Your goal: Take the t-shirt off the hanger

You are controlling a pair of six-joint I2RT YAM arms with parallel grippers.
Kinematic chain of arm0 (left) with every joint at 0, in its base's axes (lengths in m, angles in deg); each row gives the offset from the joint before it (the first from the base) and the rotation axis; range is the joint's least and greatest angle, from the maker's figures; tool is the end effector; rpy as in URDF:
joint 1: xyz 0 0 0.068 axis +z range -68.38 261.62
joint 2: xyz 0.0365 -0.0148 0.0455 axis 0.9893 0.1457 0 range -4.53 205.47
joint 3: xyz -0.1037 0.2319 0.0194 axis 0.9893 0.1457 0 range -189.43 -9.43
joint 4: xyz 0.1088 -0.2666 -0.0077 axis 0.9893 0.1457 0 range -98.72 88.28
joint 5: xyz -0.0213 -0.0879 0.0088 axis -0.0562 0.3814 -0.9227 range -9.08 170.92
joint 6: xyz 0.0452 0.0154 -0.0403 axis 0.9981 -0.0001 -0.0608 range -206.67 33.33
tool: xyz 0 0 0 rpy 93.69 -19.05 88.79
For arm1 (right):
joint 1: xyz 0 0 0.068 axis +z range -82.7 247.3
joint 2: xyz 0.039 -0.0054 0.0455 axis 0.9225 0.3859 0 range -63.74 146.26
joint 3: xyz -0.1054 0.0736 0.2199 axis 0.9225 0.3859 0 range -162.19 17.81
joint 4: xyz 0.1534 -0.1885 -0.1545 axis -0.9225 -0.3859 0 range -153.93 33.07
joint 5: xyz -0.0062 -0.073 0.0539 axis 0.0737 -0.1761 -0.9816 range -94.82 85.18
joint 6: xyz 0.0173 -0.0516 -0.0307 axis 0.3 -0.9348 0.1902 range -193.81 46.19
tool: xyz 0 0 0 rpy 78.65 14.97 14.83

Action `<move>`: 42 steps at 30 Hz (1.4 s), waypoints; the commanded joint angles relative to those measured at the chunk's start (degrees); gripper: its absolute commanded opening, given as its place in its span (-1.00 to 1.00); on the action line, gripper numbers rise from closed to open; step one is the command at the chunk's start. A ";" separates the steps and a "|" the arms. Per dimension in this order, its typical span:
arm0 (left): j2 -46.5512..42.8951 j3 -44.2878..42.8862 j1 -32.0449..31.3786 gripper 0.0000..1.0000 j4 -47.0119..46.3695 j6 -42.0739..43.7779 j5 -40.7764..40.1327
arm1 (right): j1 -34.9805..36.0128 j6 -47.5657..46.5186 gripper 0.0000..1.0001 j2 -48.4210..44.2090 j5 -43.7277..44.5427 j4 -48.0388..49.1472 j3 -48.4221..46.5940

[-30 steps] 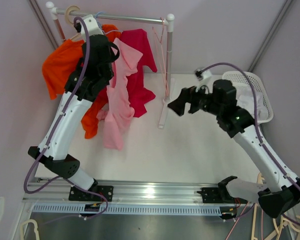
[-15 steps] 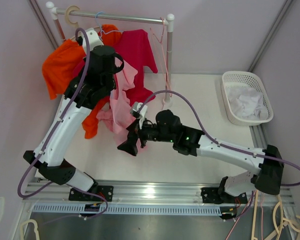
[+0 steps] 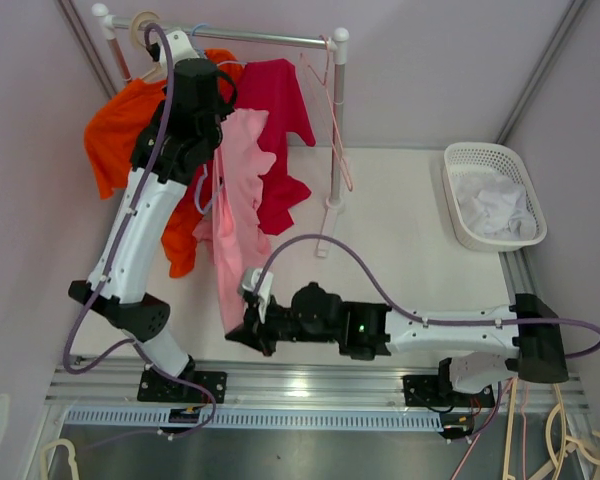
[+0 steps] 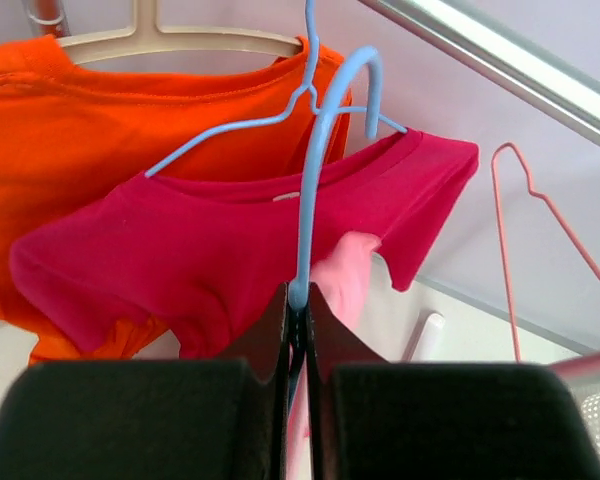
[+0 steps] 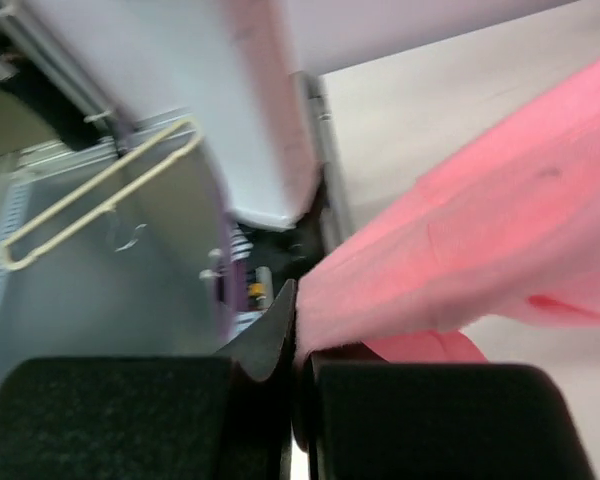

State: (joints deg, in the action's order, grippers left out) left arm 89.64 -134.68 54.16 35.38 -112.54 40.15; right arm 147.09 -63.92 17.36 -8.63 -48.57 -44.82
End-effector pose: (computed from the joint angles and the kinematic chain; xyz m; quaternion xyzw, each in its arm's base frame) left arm 0.3232 -0.1329 0.5257 -0.2066 0.7366 -0.0182 0.6437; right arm 0.0642 0.3743 0.3049 -0.4565 0.6158 0.4705 0.4370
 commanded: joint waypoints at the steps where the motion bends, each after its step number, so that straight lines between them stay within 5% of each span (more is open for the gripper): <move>1: 2.94 -7.98 2.32 -0.99 -1.04 1.34 6.22 | 3.88 7.23 -1.00 2.64 2.76 4.72 7.06; 6: -3.62 -8.78 2.15 -0.99 6.85 -0.66 18.25 | -1.89 12.43 -1.00 11.09 4.52 9.30 7.88; 9: -14.04 -1.08 0.66 -0.99 12.24 -1.64 23.02 | -7.08 8.85 -1.00 10.75 4.86 5.01 3.23; 12: -24.88 19.45 -2.50 -0.99 8.47 -0.59 20.04 | -11.22 6.46 -1.00 10.31 5.74 -0.96 -3.26; 15: -37.28 29.51 -2.77 -0.99 8.45 0.29 21.00 | -16.93 6.02 -1.00 9.61 8.54 -5.89 -8.27; 19: -49.50 34.63 -2.77 -0.99 10.48 3.71 19.69 | -23.26 6.02 -1.00 6.98 12.78 -12.66 -12.68; 23: -57.86 37.01 -2.68 -0.99 9.52 7.31 9.86 | -22.84 5.40 -1.00 -1.35 11.91 -18.27 -14.27; 27: -56.39 37.53 -2.68 -0.99 9.34 6.36 7.73 | -21.87 4.01 -1.00 -6.82 13.46 -25.39 -19.97; 30: -53.92 38.59 -2.68 -0.99 5.75 5.39 11.32 | -24.23 -0.04 -1.00 -10.96 24.70 -28.75 -27.17; 37: -42.87 34.91 -0.05 -0.99 -1.56 2.76 28.53 | -50.64 0.39 -1.00 -4.23 17.28 -35.68 -56.59; 39: -39.78 31.39 0.22 -0.99 -2.95 2.49 28.91 | -54.02 -0.66 -1.00 -0.52 17.35 -35.35 -66.07; 42: -34.68 27.61 1.35 -0.99 -6.46 2.40 28.47 | -56.49 -5.83 -1.00 3.88 23.83 -24.66 -67.19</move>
State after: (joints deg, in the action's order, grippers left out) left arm 52.70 -102.73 54.09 35.62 -109.11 65.00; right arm 91.88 -64.82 17.03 11.83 -78.87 -110.88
